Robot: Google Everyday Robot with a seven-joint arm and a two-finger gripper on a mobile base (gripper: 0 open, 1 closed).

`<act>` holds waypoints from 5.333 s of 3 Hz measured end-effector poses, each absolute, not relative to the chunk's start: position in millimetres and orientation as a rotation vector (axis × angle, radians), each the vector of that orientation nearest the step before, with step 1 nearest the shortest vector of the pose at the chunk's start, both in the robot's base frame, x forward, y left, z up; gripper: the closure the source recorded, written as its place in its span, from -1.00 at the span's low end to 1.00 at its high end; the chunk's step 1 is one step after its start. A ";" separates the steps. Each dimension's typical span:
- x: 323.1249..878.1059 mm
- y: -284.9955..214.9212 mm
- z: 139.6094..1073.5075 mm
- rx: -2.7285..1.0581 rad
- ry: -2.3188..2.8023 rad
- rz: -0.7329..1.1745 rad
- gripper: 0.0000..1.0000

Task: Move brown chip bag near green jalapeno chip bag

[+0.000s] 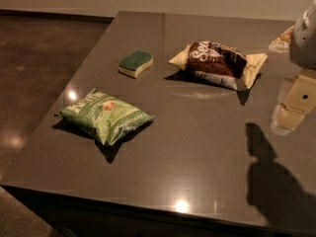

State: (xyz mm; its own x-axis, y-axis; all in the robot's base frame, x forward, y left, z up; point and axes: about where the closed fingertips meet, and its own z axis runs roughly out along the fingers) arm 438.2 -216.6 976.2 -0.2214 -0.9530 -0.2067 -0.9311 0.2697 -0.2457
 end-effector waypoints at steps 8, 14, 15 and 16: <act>641.8 -218.3 909.3 -1.491 2.350 -0.145 -1.00; 607.7 -181.0 932.2 -1.747 2.134 -0.057 1.00; 577.8 -167.7 947.0 -1.857 2.027 0.018 1.00; 542.9 -146.0 955.4 -1.957 1.916 0.126 1.00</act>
Offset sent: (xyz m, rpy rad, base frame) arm 0.0412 0.0118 -0.0178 -0.0040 0.0156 -0.0112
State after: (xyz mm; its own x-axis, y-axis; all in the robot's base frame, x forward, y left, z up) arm 542.9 -146.0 955.4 0.0575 -0.9404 -0.3352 -0.9762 0.0174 -0.2163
